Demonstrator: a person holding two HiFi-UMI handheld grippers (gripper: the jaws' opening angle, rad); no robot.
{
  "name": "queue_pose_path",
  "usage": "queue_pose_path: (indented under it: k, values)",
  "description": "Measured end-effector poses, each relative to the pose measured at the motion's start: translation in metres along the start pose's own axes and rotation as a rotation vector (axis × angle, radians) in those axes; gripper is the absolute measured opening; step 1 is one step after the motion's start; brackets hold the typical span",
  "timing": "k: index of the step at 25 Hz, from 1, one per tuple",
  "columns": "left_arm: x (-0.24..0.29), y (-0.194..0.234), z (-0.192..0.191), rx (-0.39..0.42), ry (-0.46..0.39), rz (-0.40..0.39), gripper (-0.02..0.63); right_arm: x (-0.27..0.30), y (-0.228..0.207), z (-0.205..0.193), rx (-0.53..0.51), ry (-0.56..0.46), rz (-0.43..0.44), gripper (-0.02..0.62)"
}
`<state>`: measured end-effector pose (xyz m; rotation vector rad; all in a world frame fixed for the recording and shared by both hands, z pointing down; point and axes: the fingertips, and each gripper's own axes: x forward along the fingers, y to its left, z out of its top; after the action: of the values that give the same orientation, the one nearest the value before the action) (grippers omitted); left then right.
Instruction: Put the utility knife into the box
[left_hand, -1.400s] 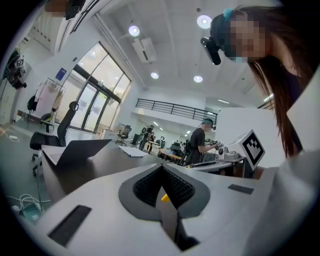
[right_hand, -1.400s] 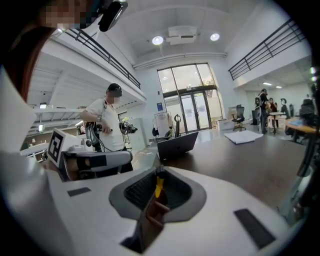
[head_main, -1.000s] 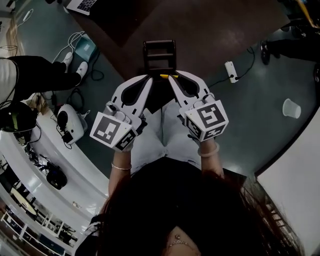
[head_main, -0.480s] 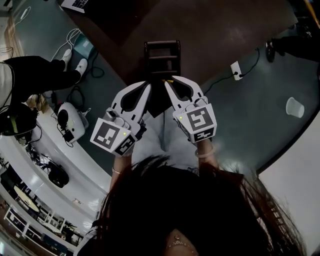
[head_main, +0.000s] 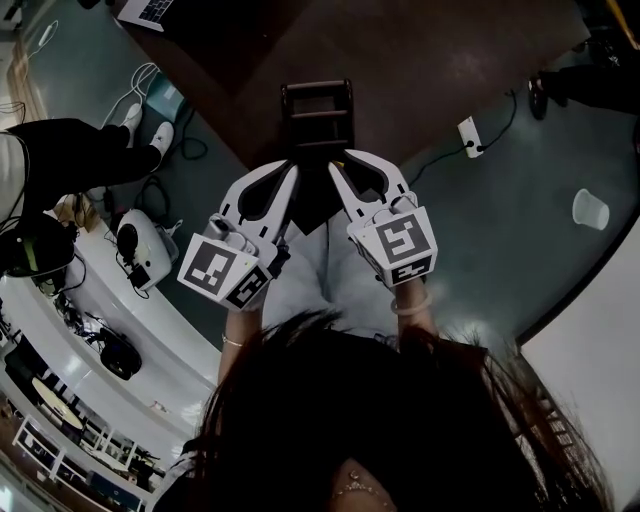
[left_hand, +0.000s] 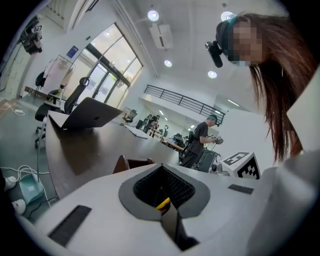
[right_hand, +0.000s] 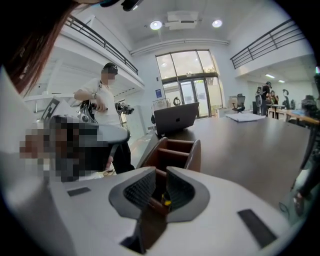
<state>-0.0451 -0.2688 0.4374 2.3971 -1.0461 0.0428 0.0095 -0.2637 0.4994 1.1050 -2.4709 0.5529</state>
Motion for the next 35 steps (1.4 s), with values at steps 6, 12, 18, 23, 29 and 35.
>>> queue_pose_path:
  k: [6, 12, 18, 23, 29, 35]
  values:
    - [0.001, -0.016, 0.017, 0.026, -0.017, -0.029, 0.0, -0.025, -0.003, 0.039, -0.02, -0.09, -0.036, 0.052]
    - [-0.008, -0.037, 0.05, 0.074, -0.05, -0.063, 0.0, -0.058, 0.013, 0.094, -0.056, -0.195, -0.026, 0.049]
    - [-0.004, -0.062, 0.082, 0.15, -0.101, -0.098, 0.0, -0.094, 0.015, 0.134, -0.081, -0.305, -0.051, 0.023]
    - [-0.015, -0.084, 0.108, 0.212, -0.143, -0.126, 0.0, -0.124, 0.018, 0.161, -0.103, -0.375, -0.099, 0.017]
    - [-0.025, -0.089, 0.124, 0.247, -0.167, -0.124, 0.0, -0.136, 0.02, 0.175, -0.126, -0.41, -0.125, 0.015]
    - [-0.029, -0.093, 0.123, 0.251, -0.177, -0.126, 0.0, -0.139, 0.023, 0.177, -0.129, -0.413, -0.119, 0.015]
